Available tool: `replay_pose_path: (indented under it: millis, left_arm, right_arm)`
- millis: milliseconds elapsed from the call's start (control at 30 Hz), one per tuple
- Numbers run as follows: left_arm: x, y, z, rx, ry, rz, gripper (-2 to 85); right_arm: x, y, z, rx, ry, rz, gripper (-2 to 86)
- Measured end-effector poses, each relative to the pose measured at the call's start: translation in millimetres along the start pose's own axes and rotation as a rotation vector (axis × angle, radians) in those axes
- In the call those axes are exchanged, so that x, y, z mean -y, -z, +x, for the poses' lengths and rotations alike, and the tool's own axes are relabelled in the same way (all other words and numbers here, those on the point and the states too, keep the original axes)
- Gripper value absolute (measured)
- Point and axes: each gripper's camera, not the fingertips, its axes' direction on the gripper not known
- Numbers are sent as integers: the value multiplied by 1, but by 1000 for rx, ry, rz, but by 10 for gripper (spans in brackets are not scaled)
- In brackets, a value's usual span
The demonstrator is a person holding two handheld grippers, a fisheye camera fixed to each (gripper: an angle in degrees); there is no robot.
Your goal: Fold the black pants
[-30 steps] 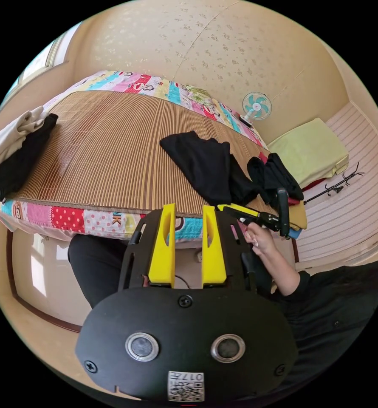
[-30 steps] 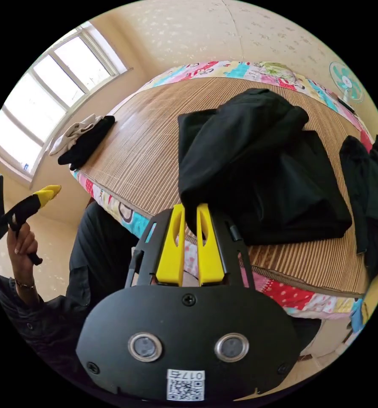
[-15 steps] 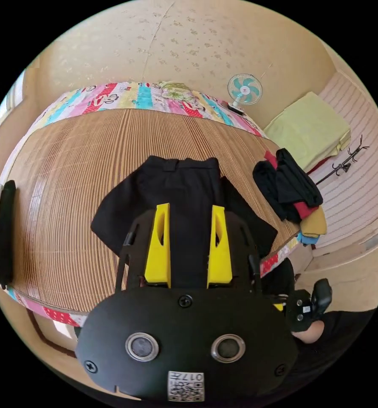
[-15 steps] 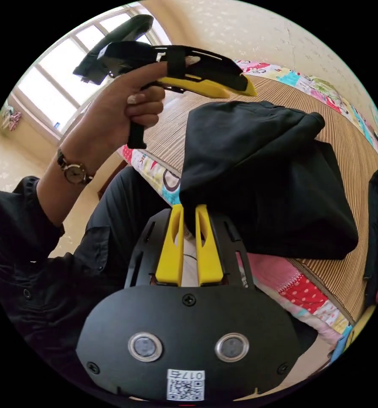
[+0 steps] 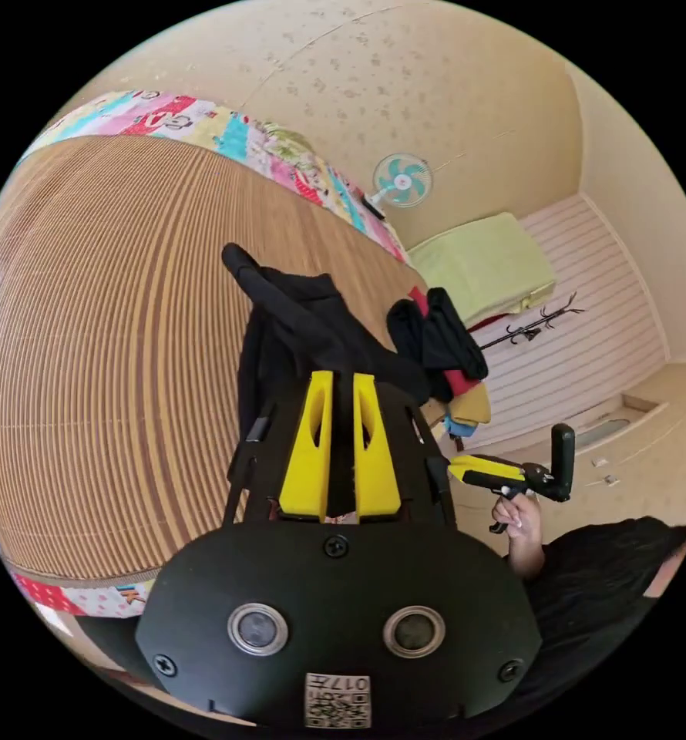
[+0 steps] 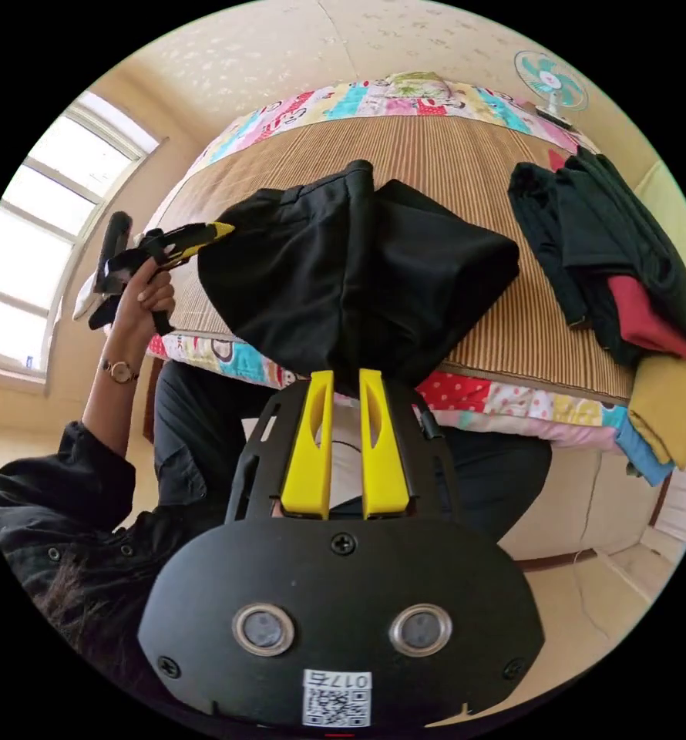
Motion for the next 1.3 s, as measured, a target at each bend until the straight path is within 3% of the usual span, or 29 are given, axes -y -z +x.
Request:
replay_pose_path:
  millis: [133, 200, 267, 300, 400, 467, 567, 700, 800, 867, 933, 1000, 1067, 1167, 1300]
  left_arm:
    - [-41, -2, 98, 11, -226, 94, 50]
    - [-51, -16, 125, 68, -271, 95, 51]
    - [-58, -31, 143, 107, -305, 76, 51]
    - [-63, -40, 151, 116, -329, 55, 51]
    - [-74, -49, 161, 105, -364, 22, 51]
    - [-80, -50, 164, 124, -389, -23, 52]
    - [-85, -20, 155, 64, -423, 1, 49]
    - [-60, 46, 82, 77, -177, 175, 86]
    - [-17, 48, 13, 31, 25, 153, 160]
    - [13, 19, -18, -47, 92, 27, 178]
    - [37, -45, -37, -218, 142, -244, 142]
    - [34, -75, -43, -153, 235, -362, 70]
    - [24, -67, -35, -189, 222, -306, 38]
    - [6, 5, 6, -378, 137, -83, 24]
    - [-1, 152, 117, -383, -187, 244, 16]
  right_arm:
    - [2, 81, -3, -72, -90, 318, 95]
    - [7, 103, -7, 65, -13, 423, 143]
    - [39, 93, -2, 351, 79, 338, 206]
    - [50, 84, 0, 380, 79, 289, 207]
    - [89, 29, 15, 316, 6, 135, 185]
    - [96, -2, 26, 368, 18, 26, 105]
    - [65, 16, 31, 249, 34, 134, 59]
    - [14, 50, 49, 259, 32, 247, 40]
    - [-15, 71, 53, 224, 73, 258, 31]
    - [-32, 86, 45, 196, 131, 278, 26]
    - [-42, 98, 39, 177, 163, 297, 24]
    - [-51, 114, 35, 163, 183, 318, 23]
    - [-64, 149, 36, 139, 185, 353, 21]
    - [-92, 216, 32, 64, 242, 442, 18]
    - [-131, 322, 22, 41, 330, 655, 23]
